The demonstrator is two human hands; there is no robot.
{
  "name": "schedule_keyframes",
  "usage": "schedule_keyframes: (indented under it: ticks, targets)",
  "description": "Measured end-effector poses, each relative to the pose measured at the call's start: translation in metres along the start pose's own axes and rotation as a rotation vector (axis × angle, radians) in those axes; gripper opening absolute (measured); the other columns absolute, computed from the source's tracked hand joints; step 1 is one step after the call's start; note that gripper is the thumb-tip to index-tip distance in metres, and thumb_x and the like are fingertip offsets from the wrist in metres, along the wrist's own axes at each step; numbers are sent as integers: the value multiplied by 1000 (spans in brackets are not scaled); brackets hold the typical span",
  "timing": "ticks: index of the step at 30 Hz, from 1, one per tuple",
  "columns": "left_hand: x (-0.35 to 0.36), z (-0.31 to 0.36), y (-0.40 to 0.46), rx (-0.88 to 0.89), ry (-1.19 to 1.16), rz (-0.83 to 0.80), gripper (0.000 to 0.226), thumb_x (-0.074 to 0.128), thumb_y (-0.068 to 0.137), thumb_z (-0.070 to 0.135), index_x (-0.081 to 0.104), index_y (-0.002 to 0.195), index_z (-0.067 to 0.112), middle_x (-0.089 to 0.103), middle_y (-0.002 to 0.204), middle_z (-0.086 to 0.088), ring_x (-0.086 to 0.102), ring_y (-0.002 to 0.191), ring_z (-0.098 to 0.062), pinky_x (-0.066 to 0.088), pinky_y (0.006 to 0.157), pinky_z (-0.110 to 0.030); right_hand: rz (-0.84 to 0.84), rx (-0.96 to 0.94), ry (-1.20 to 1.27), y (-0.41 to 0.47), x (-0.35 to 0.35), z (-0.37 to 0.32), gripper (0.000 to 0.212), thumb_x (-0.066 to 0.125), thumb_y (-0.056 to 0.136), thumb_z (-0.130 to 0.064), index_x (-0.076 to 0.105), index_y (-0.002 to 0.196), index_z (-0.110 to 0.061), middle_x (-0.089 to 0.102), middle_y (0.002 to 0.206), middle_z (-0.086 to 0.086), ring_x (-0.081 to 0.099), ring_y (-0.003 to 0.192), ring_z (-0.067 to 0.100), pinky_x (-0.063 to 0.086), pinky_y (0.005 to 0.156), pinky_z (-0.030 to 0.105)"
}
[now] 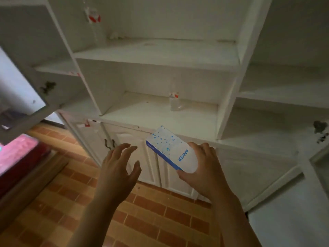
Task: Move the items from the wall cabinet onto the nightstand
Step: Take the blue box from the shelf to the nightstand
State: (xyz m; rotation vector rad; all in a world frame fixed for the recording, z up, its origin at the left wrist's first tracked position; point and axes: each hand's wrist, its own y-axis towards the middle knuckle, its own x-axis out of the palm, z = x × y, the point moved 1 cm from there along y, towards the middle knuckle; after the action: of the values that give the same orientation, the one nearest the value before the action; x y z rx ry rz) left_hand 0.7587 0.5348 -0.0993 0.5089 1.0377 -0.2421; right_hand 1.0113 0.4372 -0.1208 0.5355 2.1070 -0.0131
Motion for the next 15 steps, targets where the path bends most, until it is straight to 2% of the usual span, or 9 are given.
schedule_keyframes:
  ticks: [3,9,15]
  targets:
    - [-30,-47,-21,-78,66,-17,55,55,94,47,48,146,31,42,156,3,36,146,-23,41,115,-52,-38,-66,-34,7,31,-48,95,80,70,-70,30,146,-39,37,125,-12,39,114,7,47,78,24]
    - [-101,-156,-70,-214,182,41,54,57,95,47,49,145,31,47,153,0,39,143,-26,38,116,-52,-118,-215,-35,7,105,-159,97,78,68,-73,33,146,-37,38,123,-11,38,109,7,53,83,27]
    - [-166,-272,-123,-329,289,76,67,38,91,63,46,149,32,46,154,-2,38,144,-29,36,116,-55,-180,-343,-47,-3,175,-278,97,76,68,-71,33,147,-36,37,122,-11,36,110,8,53,84,31]
